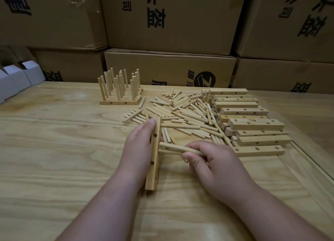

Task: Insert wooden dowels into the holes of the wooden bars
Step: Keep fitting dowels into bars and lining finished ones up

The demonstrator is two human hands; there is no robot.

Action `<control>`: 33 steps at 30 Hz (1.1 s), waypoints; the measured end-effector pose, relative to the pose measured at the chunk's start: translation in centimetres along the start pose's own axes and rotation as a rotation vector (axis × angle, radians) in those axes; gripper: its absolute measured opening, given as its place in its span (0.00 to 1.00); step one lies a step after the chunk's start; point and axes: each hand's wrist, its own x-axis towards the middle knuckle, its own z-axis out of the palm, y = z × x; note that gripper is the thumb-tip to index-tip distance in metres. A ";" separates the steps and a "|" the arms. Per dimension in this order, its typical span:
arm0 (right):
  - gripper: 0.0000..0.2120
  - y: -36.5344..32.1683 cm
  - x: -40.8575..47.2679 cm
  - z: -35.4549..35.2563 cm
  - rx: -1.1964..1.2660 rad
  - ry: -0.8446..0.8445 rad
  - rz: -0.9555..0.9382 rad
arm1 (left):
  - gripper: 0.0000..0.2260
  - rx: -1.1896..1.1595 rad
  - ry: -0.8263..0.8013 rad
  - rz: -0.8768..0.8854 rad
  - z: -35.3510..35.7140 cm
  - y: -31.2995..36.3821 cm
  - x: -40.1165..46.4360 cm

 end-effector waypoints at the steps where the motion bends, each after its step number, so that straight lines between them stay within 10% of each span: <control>1: 0.16 0.0 0.0 0.0 0.015 -0.005 0.009 | 0.15 0.009 -0.012 -0.007 0.0 0.0 -0.1; 10: 0.10 0.1 -0.2 0.4 0.102 -0.027 0.039 | 0.17 -0.070 -0.045 -0.021 0.3 0.3 -0.4; 20: 0.10 -0.1 0.1 0.2 0.168 0.306 -0.091 | 0.17 -0.284 0.028 -0.159 -0.2 0.1 0.5; 33: 0.10 -0.6 -0.2 0.1 0.135 0.041 -0.134 | 0.17 -0.426 0.077 -0.212 -0.3 0.0 1.1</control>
